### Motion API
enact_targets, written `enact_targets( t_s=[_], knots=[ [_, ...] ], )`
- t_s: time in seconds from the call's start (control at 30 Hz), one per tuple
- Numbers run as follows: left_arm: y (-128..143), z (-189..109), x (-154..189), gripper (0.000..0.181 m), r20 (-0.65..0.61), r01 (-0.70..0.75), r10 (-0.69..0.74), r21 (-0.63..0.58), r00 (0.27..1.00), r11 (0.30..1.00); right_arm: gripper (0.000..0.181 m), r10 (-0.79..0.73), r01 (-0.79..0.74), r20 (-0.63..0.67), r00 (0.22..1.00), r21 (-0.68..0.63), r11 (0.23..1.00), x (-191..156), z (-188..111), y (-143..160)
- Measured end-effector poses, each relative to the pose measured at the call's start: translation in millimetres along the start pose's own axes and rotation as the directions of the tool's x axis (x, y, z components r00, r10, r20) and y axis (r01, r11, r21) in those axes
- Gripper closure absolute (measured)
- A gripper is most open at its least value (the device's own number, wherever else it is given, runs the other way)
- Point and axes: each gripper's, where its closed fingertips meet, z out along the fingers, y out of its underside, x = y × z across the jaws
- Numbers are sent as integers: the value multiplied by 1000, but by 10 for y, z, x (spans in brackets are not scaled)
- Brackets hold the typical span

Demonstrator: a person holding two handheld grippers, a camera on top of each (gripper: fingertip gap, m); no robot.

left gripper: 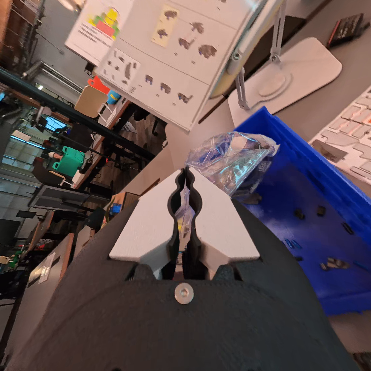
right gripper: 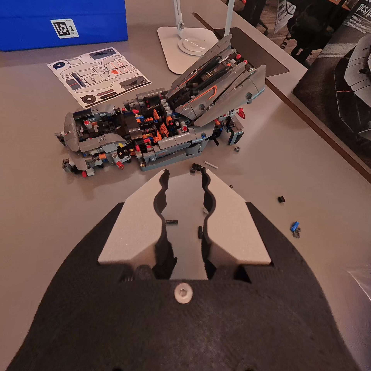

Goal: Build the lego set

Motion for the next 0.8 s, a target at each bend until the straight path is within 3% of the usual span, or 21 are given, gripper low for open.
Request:
enact_targets(
  t_s=[0.03, 0.27, 0.47, 0.63, 0.8],
  knots=[
    [-74, 2, -75, 181, 16, -4, 4, 4, 1000, 1000, 150, 1, -1, 0, 1000, 1, 1000, 4, -6, 2],
    [-566, -65, -395, 181, 73, -48, 46, 21, 996, 999, 150, 2, -2, -3, 1000, -3, 1000, 8, -21, 11],
    [-955, -358, -496, 181, 125, -60, 52, 57, 991, 997, 150, -8, 8, -3, 1000, -6, 1000, -15, -23, 2],
    [-1357, -599, -208, 181, 89, -55, 43, 144, 995, 988, 150, -14, 14, 5, 1000, -5, 1000, -44, -21, -9],
    [-1660, -366, 408, 181, -49, -26, 35, 179, 998, 983, 150, -22, 22, 16, 1000, -5, 1000, -85, -12, -20]
  ],
)
